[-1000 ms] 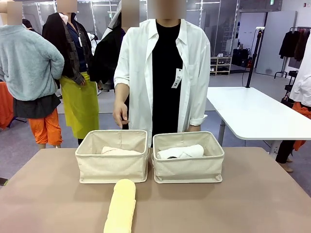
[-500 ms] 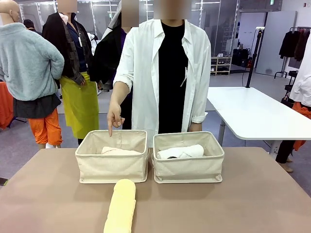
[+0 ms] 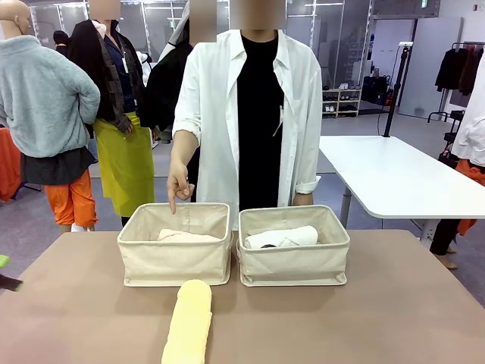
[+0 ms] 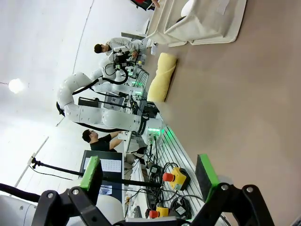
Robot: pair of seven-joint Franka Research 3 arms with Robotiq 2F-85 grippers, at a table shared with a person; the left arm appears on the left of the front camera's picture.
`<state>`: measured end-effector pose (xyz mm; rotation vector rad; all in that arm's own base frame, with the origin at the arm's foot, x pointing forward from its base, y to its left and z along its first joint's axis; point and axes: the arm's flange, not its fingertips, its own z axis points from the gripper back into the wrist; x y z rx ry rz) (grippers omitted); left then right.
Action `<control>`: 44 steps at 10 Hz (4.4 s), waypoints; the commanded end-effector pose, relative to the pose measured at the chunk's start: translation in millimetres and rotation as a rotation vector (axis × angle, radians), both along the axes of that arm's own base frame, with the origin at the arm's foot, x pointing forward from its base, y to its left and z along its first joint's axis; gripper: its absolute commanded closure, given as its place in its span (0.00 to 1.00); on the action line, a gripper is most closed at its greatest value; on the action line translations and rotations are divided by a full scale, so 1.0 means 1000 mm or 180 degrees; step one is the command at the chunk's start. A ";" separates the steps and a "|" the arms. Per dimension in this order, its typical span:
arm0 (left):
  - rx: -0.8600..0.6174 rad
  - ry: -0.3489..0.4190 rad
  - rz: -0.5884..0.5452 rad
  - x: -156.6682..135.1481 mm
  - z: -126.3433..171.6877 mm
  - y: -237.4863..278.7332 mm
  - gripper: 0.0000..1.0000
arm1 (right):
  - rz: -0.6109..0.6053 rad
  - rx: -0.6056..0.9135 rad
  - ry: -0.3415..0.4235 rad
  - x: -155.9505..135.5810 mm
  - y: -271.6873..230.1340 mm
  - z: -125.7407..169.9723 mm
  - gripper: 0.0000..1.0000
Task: Divide the towels into two baskets.
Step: Pick up one hotel-folded towel from the bottom of the table and place it in the Fabric basket indicated by the person.
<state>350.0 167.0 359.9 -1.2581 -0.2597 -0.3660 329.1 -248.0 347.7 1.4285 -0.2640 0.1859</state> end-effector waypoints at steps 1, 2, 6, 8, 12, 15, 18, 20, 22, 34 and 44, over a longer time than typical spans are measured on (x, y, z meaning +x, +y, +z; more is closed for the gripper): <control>0.0577 0.0147 -0.0074 -0.014 0.018 -0.070 0.00 | -0.0002 -0.0011 0.0010 -0.003 0.001 0.003 0.00; 0.0663 0.0133 -0.0127 -0.020 0.029 -0.099 0.00 | -0.0002 -0.0011 0.0010 -0.003 0.001 0.003 0.00; 0.1367 0.0053 0.0115 -0.034 0.061 -0.204 0.00 | -0.0002 -0.0011 0.0010 -0.003 0.001 0.003 0.00; 0.1651 -0.0035 0.0116 -0.034 0.059 -0.249 0.00 | -0.0002 -0.0011 0.0010 -0.003 0.001 0.003 0.00; 0.2273 -0.0183 -0.0046 -0.025 0.031 -0.333 0.00 | -0.0002 -0.0011 0.0010 -0.003 0.001 0.003 0.00; 0.2560 -0.0258 0.0036 -0.020 0.005 -0.359 0.00 | -0.0002 -0.0011 0.0010 -0.003 0.001 0.003 0.00; 0.2687 -0.0218 0.0317 -0.019 -0.020 -0.374 0.00 | -0.0002 -0.0011 0.0010 -0.003 0.001 0.003 0.00; 0.2442 0.0055 0.0309 -0.021 -0.031 -0.377 0.00 | -0.0002 -0.0011 0.0010 -0.003 0.001 0.003 0.00; 0.2557 0.0024 0.0323 -0.016 -0.038 -0.378 0.00 | -0.0002 -0.0011 0.0010 -0.003 0.001 0.003 0.00; 0.2019 0.0013 0.0454 -0.003 -0.044 -0.377 1.00 | -0.0002 -0.0011 0.0010 -0.003 0.001 0.003 0.00; 0.3031 -0.2789 -0.2271 0.024 0.202 -0.339 1.00 | -0.0002 -0.0011 0.0010 -0.003 0.001 0.003 0.00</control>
